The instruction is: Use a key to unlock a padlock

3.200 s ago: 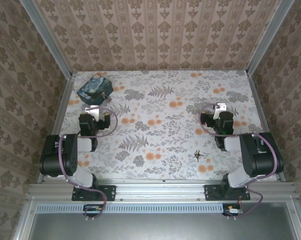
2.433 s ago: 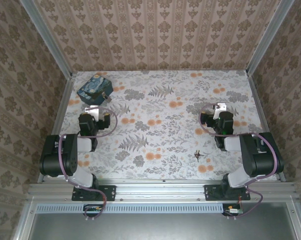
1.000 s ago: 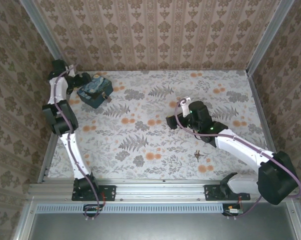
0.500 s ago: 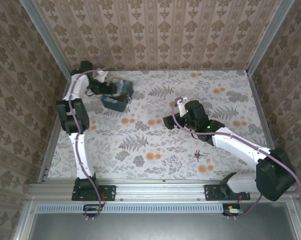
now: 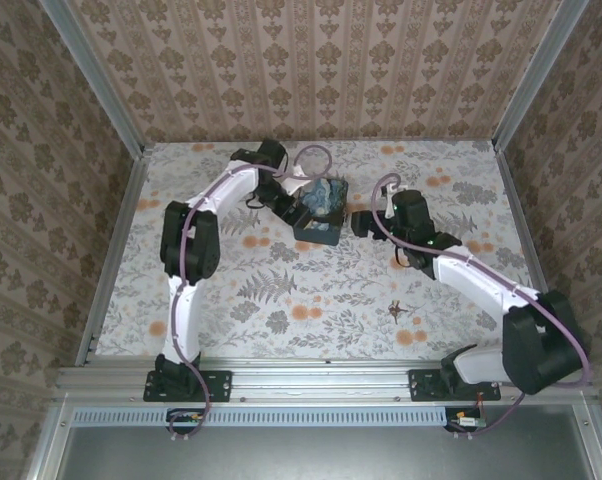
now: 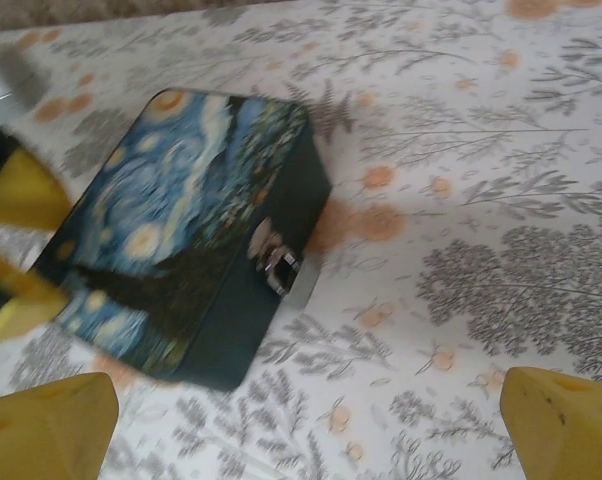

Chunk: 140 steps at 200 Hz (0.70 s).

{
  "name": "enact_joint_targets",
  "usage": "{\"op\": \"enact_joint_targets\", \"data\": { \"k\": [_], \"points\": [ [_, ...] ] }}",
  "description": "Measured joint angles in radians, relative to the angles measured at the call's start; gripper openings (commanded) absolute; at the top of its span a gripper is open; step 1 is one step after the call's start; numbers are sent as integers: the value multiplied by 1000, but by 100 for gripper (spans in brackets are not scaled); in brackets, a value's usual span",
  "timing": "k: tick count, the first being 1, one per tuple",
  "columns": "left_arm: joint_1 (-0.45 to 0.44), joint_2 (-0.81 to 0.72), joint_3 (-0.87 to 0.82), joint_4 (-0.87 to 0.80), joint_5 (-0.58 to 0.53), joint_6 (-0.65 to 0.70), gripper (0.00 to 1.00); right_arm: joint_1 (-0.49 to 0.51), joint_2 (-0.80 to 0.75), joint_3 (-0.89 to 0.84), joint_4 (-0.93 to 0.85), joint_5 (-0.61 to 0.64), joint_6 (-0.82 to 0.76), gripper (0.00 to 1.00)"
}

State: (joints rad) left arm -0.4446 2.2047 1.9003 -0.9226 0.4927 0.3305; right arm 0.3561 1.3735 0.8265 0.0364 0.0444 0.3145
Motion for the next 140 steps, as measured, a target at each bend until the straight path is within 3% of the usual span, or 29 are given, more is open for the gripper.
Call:
{"op": "enact_joint_targets", "data": {
  "k": [44, 76, 117, 140],
  "points": [
    [80, -291, -294, 232, 17, -262, 87, -80, 333, 232, 86, -116, 39, 100],
    [32, -478, -590, 430, 64, -489, 85, -117, 550, 464, 132, -232, 67, 100],
    [-108, -486, -816, 628, 137, -690, 85, -132, 761, 674, 174, -426, 86, 100],
    [-123, -464, -838, 766, 161, -778, 85, -129, 823, 718, 178, -520, 85, 99]
  ]
}}
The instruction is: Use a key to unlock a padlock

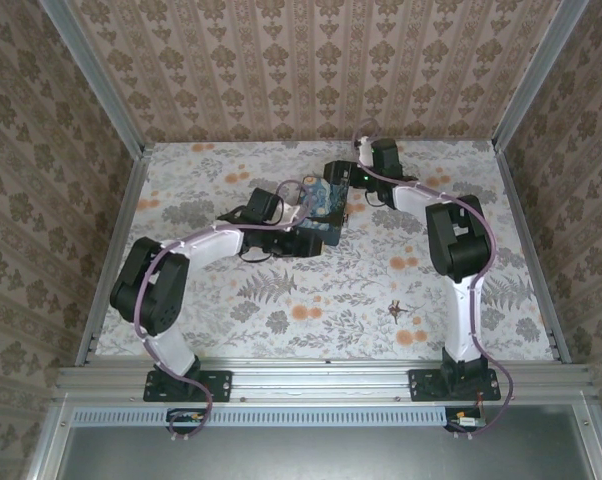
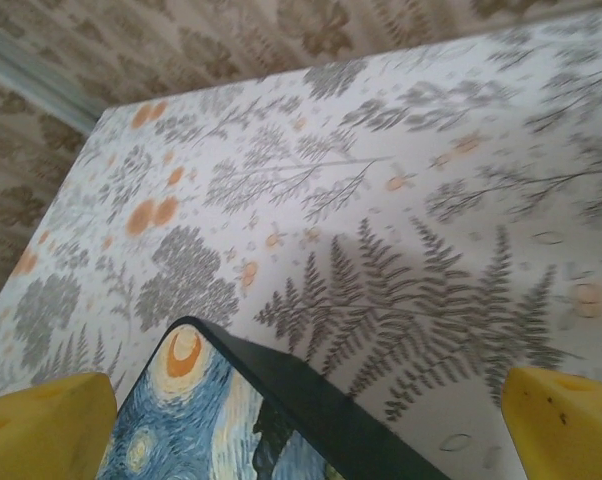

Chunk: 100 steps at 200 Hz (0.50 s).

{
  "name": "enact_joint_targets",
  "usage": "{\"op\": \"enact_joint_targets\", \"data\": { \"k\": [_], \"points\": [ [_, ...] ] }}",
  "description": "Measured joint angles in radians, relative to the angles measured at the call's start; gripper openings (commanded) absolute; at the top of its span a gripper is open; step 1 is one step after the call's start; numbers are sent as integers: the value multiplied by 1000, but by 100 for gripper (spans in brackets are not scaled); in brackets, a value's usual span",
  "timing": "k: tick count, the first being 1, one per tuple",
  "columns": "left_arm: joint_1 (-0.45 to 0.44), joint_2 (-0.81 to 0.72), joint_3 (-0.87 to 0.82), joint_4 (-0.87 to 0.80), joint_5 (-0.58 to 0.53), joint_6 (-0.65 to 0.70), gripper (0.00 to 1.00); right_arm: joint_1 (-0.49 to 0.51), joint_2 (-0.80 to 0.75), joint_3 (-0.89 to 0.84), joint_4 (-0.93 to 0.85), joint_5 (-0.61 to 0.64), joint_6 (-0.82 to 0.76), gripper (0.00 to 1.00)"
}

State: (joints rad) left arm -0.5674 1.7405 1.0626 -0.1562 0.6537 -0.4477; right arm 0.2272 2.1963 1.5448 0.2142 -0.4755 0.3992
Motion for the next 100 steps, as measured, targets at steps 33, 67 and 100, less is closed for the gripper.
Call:
{"op": "enact_joint_targets", "data": {
  "k": [33, 67, 100],
  "points": [
    [23, 68, 1, 165, 10, -80, 84, 0, 19, 8, 4, -119, -25, 97],
    [66, 82, -12, 221, 9, -124, 84, -2, -23, -80, 41, -186, -83, 95],
    [133, 80, -23, 228, 3, -129, 84, -5, -160, -294, 55, -195, -112, 94]
  ]
}}
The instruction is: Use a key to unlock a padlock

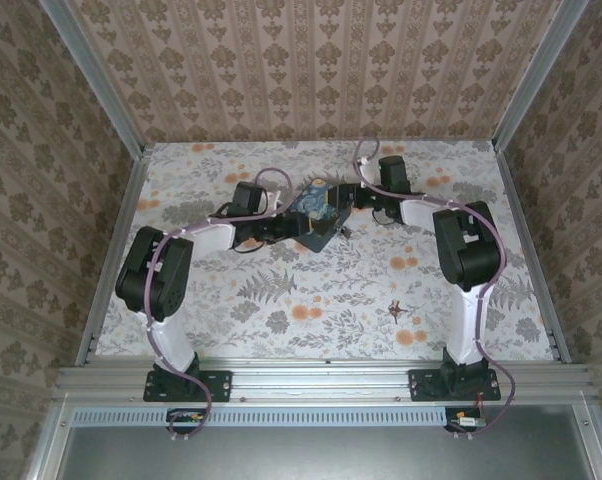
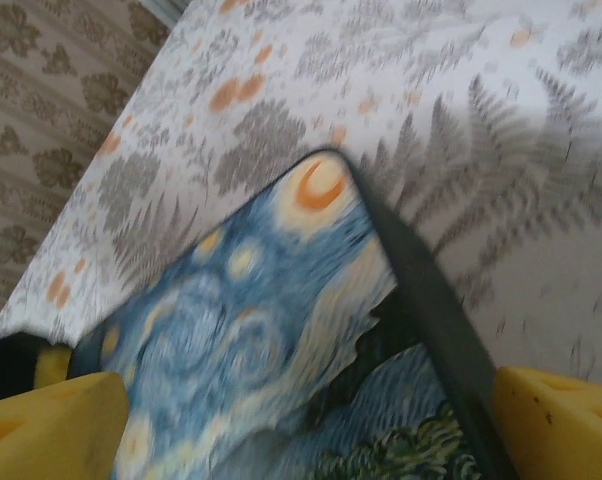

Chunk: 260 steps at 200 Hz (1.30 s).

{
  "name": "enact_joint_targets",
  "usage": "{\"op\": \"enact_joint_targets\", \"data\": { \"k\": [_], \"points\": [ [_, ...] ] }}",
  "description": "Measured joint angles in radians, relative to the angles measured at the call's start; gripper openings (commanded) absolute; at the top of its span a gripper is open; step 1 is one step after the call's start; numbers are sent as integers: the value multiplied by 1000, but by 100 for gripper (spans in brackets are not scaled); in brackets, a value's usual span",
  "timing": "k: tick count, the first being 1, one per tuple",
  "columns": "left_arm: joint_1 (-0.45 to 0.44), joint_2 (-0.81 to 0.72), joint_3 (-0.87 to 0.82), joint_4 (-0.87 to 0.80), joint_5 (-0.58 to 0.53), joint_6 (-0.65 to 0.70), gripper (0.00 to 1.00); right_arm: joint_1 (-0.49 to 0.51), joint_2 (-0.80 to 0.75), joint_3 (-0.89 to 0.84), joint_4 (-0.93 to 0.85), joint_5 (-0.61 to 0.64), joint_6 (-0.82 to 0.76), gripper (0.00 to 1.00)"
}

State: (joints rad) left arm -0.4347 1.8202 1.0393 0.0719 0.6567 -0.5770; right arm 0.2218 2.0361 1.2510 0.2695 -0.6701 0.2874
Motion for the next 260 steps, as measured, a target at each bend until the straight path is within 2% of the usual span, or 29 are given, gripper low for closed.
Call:
{"op": "enact_joint_targets", "data": {
  "k": [43, 75, 89, 110, 118, 140, 162, 176, 196, 210, 230, 245, 260],
  "points": [
    [56, -44, -29, -24, -58, 10, 83, 84, -192, -219, -22, 64, -31, 95],
    [68, -87, -32, -71, -118, 50, 84, 122, -270, -286, -55, 119, -19, 94],
    [68, -133, -32, -126, -168, 85, 87, 112, -319, -286, -119, 186, -9, 92],
    [62, -233, -23, -248, -322, 167, 94, 86, -434, -296, -234, 323, 30, 80],
    [60, -270, -12, -295, -402, 206, 100, 77, -489, -309, -276, 383, 60, 72],
    [60, -359, -3, -346, -621, 282, 100, 76, -620, -373, -405, 527, 158, 51],
    [93, -428, -12, -356, -774, 296, 100, 80, -747, -502, -558, 642, 269, 49],
    [148, -441, -6, -381, -780, 275, 93, 80, -823, -582, -656, 692, 335, 49],
    [204, -439, -3, -429, -782, 243, 93, 80, -936, -658, -787, 731, 422, 49],
    [156, -439, -3, -481, -829, 237, 94, 87, -1006, -684, -848, 742, 474, 47],
    [-10, -439, -5, -550, -887, 218, 94, 104, -1055, -715, -877, 742, 529, 43],
    [-122, -443, -24, -568, -898, 184, 94, 114, -1049, -739, -880, 735, 568, 43],
    [-191, -450, -58, -582, -909, 150, 94, 137, -1048, -759, -879, 727, 627, 46]
  ]
}}
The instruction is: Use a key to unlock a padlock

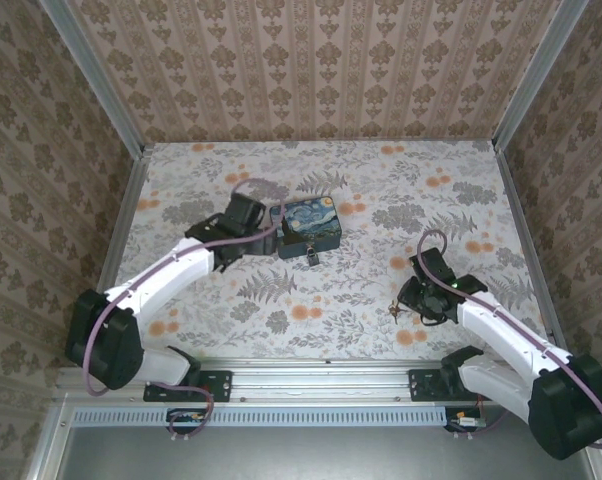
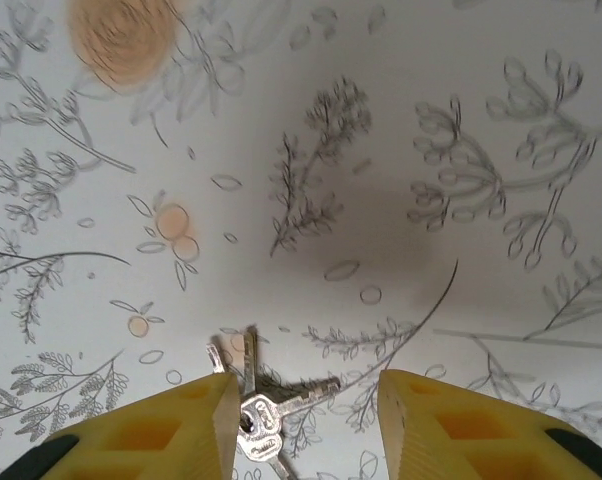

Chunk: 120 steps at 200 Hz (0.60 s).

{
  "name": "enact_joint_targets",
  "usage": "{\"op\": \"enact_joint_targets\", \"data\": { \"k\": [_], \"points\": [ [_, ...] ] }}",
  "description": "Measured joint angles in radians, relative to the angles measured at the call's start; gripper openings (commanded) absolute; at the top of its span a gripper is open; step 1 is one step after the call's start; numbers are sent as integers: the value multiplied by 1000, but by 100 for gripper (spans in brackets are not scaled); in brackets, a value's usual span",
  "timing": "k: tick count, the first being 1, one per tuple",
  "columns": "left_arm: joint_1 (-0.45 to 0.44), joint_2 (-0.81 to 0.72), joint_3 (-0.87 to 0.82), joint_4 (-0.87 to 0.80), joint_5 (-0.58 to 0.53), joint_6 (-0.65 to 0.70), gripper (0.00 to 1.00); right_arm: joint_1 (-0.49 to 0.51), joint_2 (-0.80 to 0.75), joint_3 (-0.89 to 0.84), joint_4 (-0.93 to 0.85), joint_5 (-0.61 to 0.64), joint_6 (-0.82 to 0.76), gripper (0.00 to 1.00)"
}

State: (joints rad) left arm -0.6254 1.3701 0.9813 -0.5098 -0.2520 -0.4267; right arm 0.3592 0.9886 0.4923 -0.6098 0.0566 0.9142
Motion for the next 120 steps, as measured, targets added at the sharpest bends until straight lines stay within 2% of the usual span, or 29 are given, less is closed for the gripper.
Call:
{"op": "enact_joint_targets", "data": {
  "k": [27, 53, 91, 120],
  "points": [
    [-69, -2, -13, -44, -19, -36, 94, 79, 0, -10, 9, -5, 119, 52],
    [-82, -1, 6, -71, -50, -38, 94, 127, 40, -10, 51, -5, 220, 53],
    [-80, 0, 77, -97, -97, -13, 94, 159, 106, -12, 85, 0, 316, 53],
    [-74, 0, 93, -96, -101, 4, 93, 163, 126, -13, 110, 23, 352, 47]
  ]
}}
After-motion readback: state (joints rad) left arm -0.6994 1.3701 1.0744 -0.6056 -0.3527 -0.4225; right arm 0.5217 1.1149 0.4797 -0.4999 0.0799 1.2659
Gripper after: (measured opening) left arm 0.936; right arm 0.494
